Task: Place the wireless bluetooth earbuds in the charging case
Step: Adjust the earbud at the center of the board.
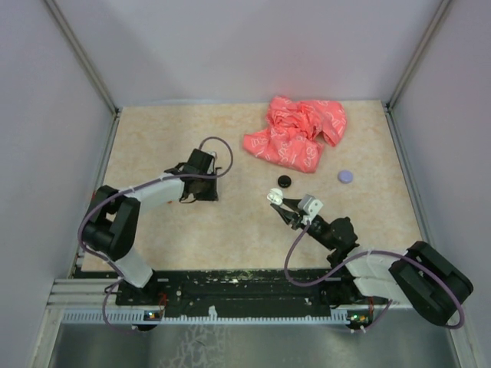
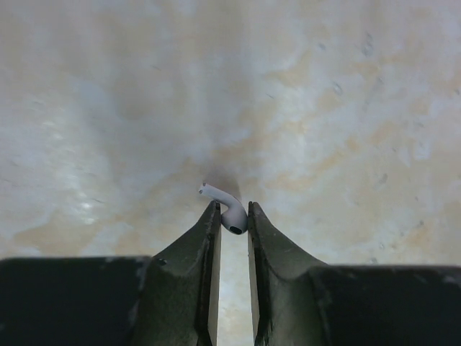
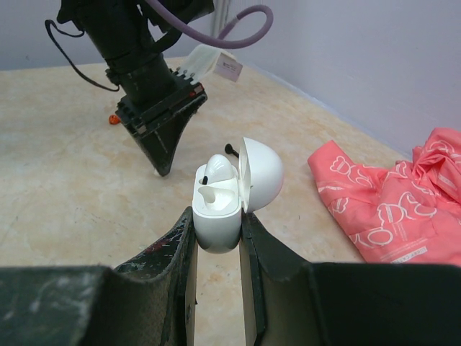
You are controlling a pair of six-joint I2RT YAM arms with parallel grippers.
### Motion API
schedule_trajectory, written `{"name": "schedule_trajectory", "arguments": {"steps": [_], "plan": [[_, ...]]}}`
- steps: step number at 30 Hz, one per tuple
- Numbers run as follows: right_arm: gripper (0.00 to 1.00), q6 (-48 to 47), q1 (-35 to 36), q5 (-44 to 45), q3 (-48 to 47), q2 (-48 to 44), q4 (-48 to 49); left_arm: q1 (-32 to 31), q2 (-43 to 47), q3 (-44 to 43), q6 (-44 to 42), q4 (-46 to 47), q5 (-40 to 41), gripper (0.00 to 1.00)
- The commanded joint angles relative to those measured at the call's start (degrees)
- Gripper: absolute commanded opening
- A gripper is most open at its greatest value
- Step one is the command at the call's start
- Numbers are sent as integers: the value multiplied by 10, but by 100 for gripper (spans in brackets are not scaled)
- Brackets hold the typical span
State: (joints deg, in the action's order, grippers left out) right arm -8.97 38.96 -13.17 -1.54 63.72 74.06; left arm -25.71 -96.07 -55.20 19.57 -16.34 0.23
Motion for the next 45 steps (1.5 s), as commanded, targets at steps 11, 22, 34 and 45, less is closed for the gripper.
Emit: {"name": "schedule_trajectory", "arguments": {"steps": [11, 22, 34, 45], "plan": [[0, -5, 1, 0, -11, -12, 21, -144, 19, 28, 17, -55, 52, 28], [0, -3, 1, -3, -10, -11, 25, -151, 34, 33, 52, -103, 130, 48], [0, -1, 1, -5, -11, -12, 25, -136, 41, 33, 54, -115, 191, 49], [0, -2, 1, -6, -11, -12, 23, -123, 79, 40, 68, -91, 127, 50]]}}
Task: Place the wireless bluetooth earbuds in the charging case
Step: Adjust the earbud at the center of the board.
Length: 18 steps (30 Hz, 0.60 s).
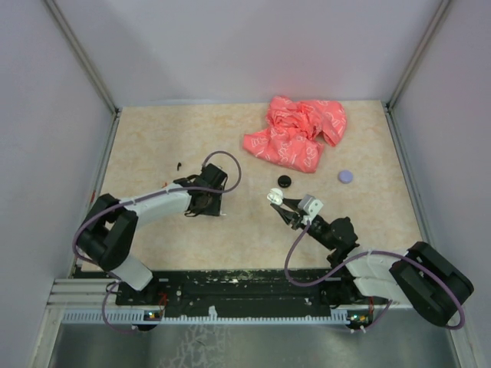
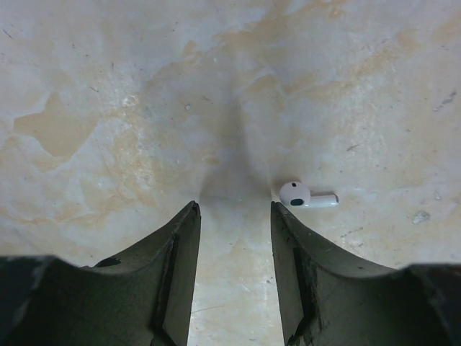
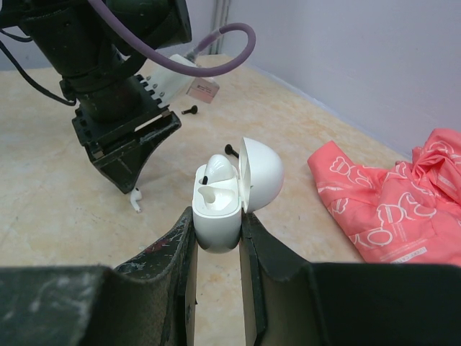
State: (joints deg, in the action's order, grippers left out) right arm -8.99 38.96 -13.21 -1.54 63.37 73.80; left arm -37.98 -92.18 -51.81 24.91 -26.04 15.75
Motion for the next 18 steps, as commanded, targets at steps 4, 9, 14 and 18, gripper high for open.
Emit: {"name": "schedule_trajectory", "arguments": {"steps": [4, 9, 14, 18], "plan": [[0, 1, 1, -10, -13, -7, 23, 0, 70, 22, 35, 25, -60, 50], [0, 0, 1, -9, -12, -5, 27, 0, 65, 15, 55, 33, -65, 49], [0, 0, 1, -10, -13, -12, 20, -1, 47, 12, 63, 56, -66, 45], [0, 0, 1, -10, -13, -14, 20, -4, 29, 5, 62, 66, -65, 39]]}}
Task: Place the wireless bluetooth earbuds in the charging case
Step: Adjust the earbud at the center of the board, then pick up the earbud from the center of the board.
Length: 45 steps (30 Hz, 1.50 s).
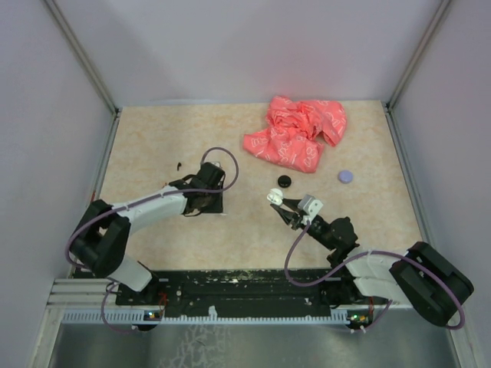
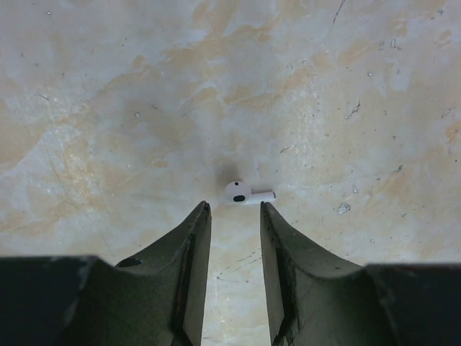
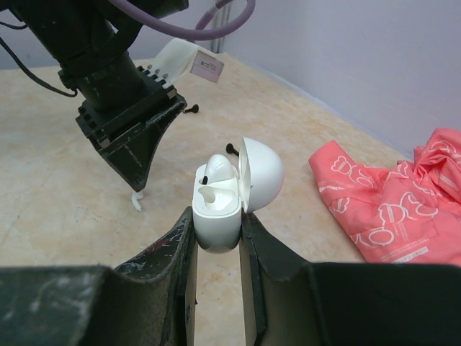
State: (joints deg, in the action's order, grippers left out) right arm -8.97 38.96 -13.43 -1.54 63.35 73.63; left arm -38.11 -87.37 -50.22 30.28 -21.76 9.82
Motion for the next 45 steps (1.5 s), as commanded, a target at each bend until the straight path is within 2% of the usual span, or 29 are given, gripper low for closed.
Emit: {"name": "schedule_trajectory", "arguments": {"steps": [1, 19, 30, 37, 45], "plan": [[0, 0, 1, -8, -13, -14, 22, -4, -25, -13, 7, 22, -4, 38], [0, 0, 1, -11, -14, -13, 20, -14, -68, -26, -2, 19, 14, 31], [0, 0, 1, -14, -14, -11, 20, -25, -75, -29, -7, 5, 44, 21], [0, 1, 1, -19, -16, -23, 3, -47, -44, -43, -36, -7, 78, 16], [0, 3, 1, -24, -23, -21, -3, -85, 30, -73, -95, -10, 113, 14]]}}
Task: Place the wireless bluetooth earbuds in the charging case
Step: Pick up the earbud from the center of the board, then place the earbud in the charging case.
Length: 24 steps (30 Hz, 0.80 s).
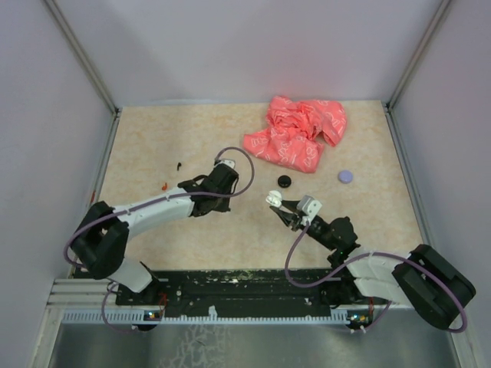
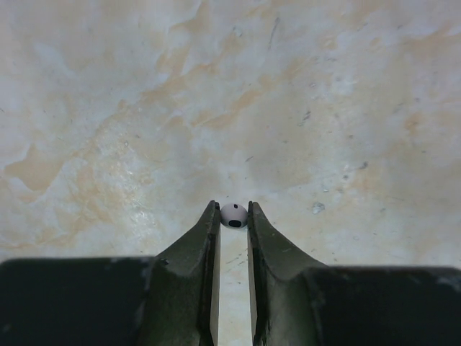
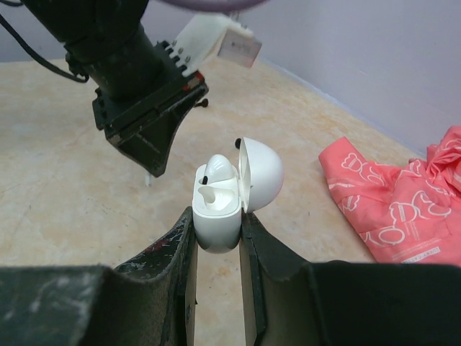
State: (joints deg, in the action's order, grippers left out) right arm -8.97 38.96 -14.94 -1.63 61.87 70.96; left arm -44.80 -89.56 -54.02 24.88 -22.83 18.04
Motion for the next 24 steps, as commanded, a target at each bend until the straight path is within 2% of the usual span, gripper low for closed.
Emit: {"name": "schedule_trajectory", "arguments": {"steps": [1, 9, 16, 24], "plan": [[0, 3, 1, -7, -23, -6, 25, -23, 62, -39, -48, 1, 35, 14], [0, 11, 1, 9, -27, 3, 39, -83, 127, -70, -146, 44, 69, 13], [0, 28, 1, 11, -36, 23, 70, -138, 176, -54, -250, 141, 80, 12], [0, 51, 1, 12, -57, 56, 104, -176, 224, 7, -372, 289, 40, 13]]}}
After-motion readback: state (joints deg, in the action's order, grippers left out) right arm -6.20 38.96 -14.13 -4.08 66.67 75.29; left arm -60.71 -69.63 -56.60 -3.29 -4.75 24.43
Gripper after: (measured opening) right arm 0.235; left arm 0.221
